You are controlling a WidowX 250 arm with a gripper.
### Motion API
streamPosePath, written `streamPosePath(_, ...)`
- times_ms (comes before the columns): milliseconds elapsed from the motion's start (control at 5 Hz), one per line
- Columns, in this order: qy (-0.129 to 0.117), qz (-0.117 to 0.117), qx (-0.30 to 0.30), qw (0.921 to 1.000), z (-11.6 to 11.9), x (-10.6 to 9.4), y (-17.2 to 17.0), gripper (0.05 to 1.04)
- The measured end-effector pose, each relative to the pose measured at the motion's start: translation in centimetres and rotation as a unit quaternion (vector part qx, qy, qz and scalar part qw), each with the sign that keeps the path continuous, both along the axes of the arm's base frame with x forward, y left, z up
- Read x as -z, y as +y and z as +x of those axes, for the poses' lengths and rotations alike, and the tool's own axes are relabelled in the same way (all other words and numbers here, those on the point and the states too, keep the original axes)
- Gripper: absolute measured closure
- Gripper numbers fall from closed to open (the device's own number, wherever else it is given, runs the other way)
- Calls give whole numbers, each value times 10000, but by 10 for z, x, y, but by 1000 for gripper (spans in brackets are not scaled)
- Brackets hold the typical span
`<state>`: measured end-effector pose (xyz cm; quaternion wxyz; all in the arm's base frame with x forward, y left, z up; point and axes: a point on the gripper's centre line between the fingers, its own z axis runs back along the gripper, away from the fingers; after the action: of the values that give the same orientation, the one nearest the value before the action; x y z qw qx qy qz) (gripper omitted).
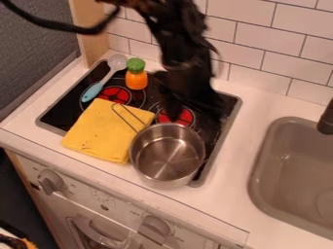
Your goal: Moved the silver pot to upper right side of the burner
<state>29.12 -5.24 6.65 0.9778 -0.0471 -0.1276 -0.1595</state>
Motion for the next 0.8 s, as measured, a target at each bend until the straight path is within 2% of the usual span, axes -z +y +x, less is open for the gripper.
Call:
streamPosePath(200,-3,103,316,9994,-4,9,-31,83)
streamPosePath(400,139,278,333,9990,-11,22,-47,83)
streamPosePath(600,219,477,181,9985,-12,29,-43,82)
streamPosePath(800,238,558,128,9981,-14,31,-40,82)
